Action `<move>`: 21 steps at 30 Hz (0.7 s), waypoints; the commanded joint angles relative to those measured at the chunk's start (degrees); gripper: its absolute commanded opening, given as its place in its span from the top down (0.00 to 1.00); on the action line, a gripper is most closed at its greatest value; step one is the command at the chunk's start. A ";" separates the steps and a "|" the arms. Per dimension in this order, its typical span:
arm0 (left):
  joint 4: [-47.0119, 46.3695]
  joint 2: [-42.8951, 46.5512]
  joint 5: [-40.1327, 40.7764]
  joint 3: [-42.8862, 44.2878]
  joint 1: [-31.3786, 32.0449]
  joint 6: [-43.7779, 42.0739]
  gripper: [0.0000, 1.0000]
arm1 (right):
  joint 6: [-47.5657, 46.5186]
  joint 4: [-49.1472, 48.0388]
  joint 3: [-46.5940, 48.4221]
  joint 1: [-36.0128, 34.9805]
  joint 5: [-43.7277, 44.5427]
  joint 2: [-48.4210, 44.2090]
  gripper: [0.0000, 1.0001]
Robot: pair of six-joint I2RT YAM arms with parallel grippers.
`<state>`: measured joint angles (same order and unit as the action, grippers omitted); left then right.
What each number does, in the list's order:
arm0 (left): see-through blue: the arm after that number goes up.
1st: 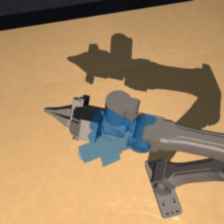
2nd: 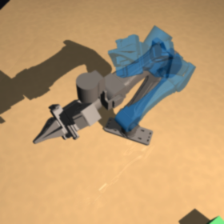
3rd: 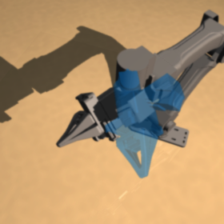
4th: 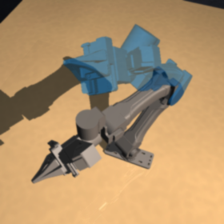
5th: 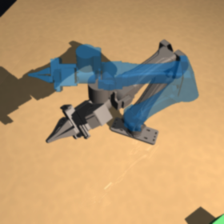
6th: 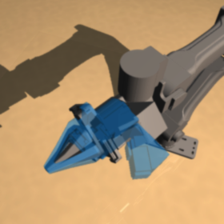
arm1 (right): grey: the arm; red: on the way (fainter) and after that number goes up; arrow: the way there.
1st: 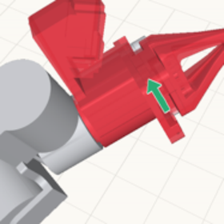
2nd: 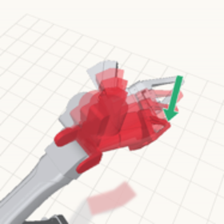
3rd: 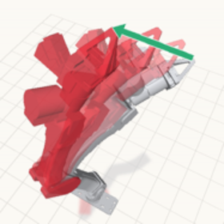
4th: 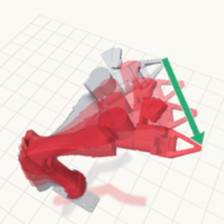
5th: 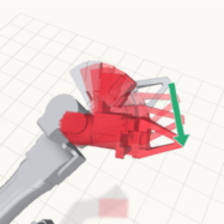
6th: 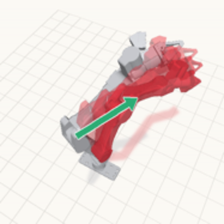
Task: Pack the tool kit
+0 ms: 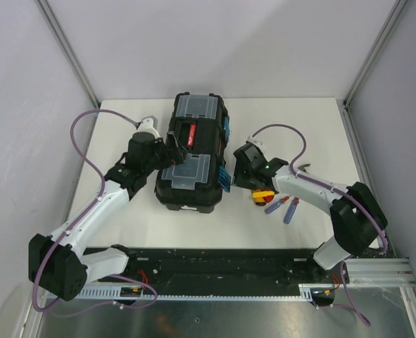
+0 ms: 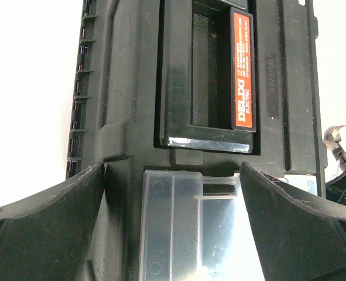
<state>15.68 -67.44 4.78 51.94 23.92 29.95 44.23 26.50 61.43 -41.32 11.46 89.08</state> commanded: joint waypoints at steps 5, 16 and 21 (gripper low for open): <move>18.50 -1.74 -1.69 -4.53 1.33 -5.20 0.02 | 2.40 -10.76 -0.95 -0.13 -10.25 4.13 0.59; 18.47 -1.17 -4.28 -1.69 1.39 -6.41 0.02 | 3.16 -22.25 -1.95 1.87 -17.31 4.94 0.62; 18.48 -0.75 -5.41 -1.98 1.40 -6.36 0.02 | 5.94 -24.95 -2.15 2.40 -22.05 2.52 0.62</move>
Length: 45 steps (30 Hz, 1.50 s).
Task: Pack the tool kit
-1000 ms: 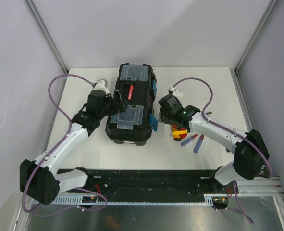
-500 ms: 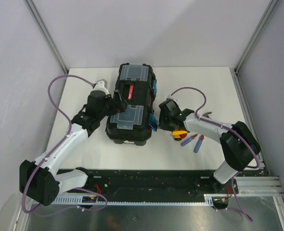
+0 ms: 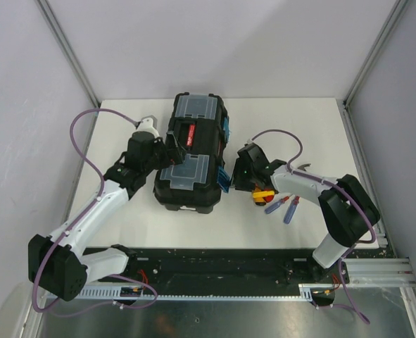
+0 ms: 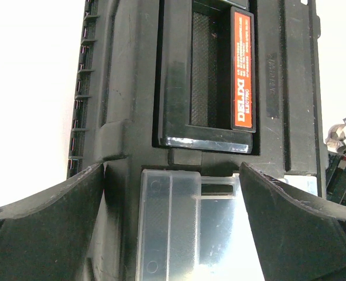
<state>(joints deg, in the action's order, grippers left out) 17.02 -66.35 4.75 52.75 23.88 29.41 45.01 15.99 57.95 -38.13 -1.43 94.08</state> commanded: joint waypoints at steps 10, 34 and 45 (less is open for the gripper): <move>17.02 -1.49 -5.33 -2.08 1.43 -3.72 0.03 | 30.50 -23.57 -18.87 3.01 -5.04 -15.84 0.54; 16.75 -1.44 -7.01 -2.30 1.43 -3.39 0.03 | 33.96 -62.50 -25.48 -0.34 -9.82 -9.75 0.06; 16.17 -1.87 -7.81 -3.27 1.43 -3.39 0.03 | 29.53 -61.80 -22.59 -1.36 -11.70 -11.71 0.06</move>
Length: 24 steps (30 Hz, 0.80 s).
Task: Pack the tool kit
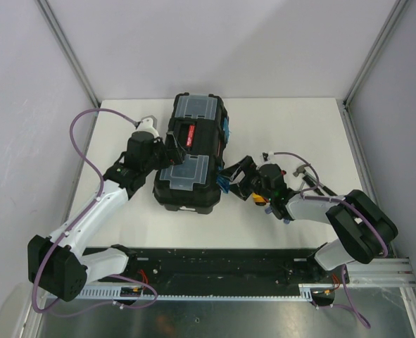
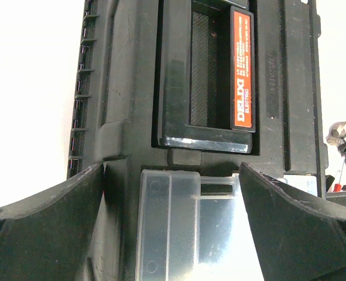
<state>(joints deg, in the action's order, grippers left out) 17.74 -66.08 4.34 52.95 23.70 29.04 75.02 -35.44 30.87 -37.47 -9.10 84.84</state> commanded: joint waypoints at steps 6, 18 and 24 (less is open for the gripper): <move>15.03 -2.18 -7.76 -3.92 1.64 -3.10 0.03 | -2.24 -10.41 6.78 -2.74 -5.71 -3.44 0.06; 14.77 -2.56 -7.89 -3.74 1.69 -3.32 0.03 | -3.91 -8.72 7.75 -2.23 -6.72 -7.80 0.27; 14.74 -2.84 -7.82 -3.74 1.70 -3.43 0.03 | -4.33 -8.52 7.71 -1.67 -7.14 -8.08 0.27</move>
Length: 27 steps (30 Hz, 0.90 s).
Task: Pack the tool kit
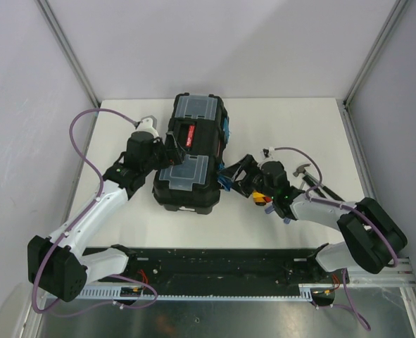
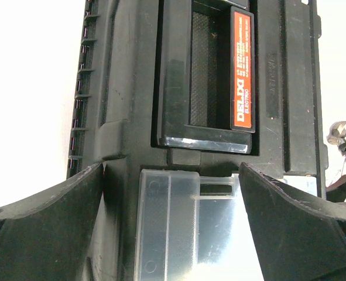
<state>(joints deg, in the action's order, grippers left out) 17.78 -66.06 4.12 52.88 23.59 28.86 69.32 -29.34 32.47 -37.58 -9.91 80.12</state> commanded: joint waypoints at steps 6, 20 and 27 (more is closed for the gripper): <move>14.74 -2.59 -7.08 -3.79 1.77 -3.35 0.03 | -0.20 -9.16 4.18 -0.48 -4.43 -6.86 0.27; 14.71 -3.43 -6.27 -3.95 1.80 -3.12 0.03 | -1.47 -1.80 -3.08 2.49 0.11 -12.92 0.26; 14.73 -4.21 -6.49 -3.82 1.74 -3.11 0.03 | 3.08 -13.51 -10.89 3.36 0.49 -10.42 0.25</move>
<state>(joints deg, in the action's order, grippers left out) 18.31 -66.78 -1.48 52.84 24.40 30.00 70.83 -30.17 24.47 -35.27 -10.52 70.24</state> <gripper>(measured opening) 0.975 0.847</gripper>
